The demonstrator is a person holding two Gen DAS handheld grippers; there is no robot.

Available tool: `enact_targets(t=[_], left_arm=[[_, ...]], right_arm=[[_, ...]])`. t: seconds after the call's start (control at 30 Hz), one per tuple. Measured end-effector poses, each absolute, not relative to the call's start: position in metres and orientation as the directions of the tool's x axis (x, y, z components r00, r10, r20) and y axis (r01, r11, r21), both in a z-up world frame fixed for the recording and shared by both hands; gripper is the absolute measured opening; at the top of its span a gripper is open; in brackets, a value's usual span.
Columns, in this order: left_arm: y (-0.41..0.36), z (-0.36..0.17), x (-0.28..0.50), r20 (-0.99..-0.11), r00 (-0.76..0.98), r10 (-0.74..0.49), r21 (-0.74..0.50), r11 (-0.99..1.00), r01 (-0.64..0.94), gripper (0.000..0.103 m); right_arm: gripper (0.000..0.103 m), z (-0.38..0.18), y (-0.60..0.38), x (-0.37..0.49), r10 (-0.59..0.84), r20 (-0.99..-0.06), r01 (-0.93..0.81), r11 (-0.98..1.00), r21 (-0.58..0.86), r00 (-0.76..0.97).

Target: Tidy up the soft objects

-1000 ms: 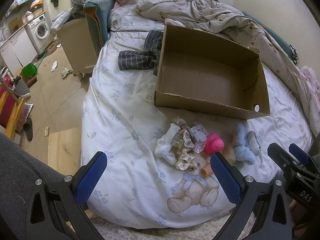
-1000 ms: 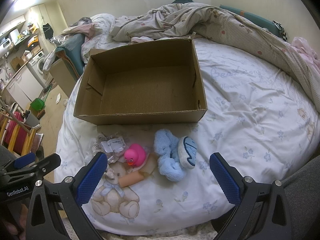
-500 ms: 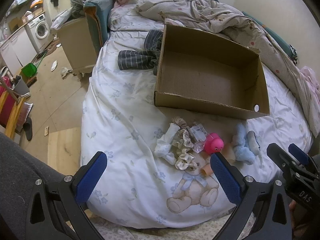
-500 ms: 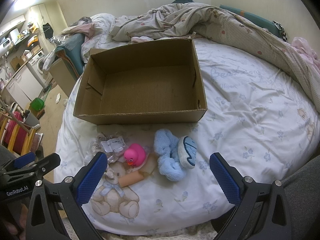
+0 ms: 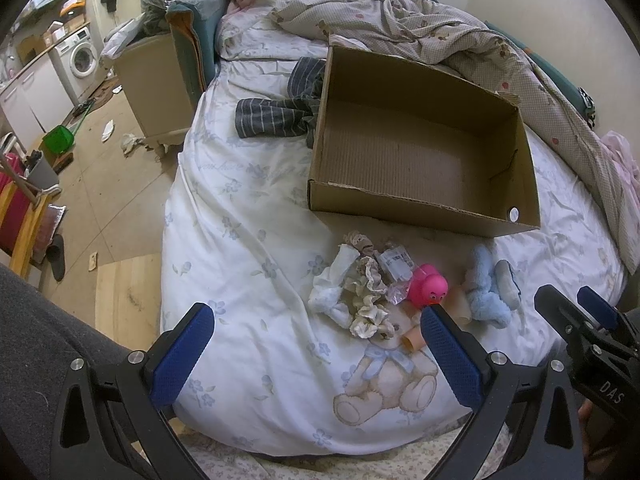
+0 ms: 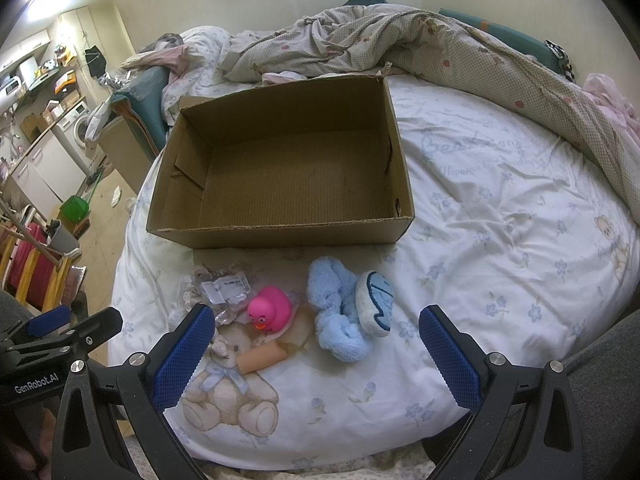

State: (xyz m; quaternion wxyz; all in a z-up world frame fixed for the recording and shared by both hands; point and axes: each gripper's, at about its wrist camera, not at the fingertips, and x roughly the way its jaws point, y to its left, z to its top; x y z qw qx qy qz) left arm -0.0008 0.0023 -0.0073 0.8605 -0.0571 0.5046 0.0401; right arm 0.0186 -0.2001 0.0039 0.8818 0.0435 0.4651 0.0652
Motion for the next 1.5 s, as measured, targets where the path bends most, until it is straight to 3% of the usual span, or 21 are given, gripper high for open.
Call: enact_targets(t=[0.47,0.77,0.93,1.03,1.1,1.4,1.5], left_arm=[[0.002,-0.008,0.000,-0.879,0.477,0.007,-0.062,0.990,-0.130,0.103],[0.030,-0.004,0.034,-0.929,0.371,0.000,-0.081,0.976,-0.204,0.103],[0.034,-0.028,0.058,-0.965,0.252,-0.072,-0.122,0.975,-0.187,0.101],[0.035,-0.046,0.068,-0.979,0.190,-0.077,-0.114,0.974,-0.194,0.084],[0.036,-0.064,0.074,-0.986,0.131,-0.102,-0.128,0.971,-0.204,0.060],[0.017,-0.098,0.093,-0.989,0.062,-0.135,-0.144,0.974,-0.173,0.039],[0.011,-0.110,0.096,-0.992,0.020,-0.128,-0.130,0.979,-0.159,0.023]], right_arm=[[0.103,-0.002,-0.200,0.014,0.158,-0.818,-0.070,0.987,0.143,0.553],[0.103,0.014,-0.220,0.053,0.270,-0.860,-0.034,0.958,0.284,0.433],[0.103,0.004,-0.230,0.076,0.251,-0.890,-0.030,0.965,0.260,0.382],[0.103,-0.014,-0.240,0.080,0.236,-0.901,0.004,0.967,0.255,0.365],[0.103,-0.029,-0.248,0.079,0.217,-0.915,0.038,0.969,0.244,0.339],[0.103,-0.043,-0.258,0.082,0.254,-0.919,0.109,0.948,0.298,0.302],[0.103,-0.045,-0.257,0.085,0.248,-0.920,0.101,0.952,0.290,0.305]])
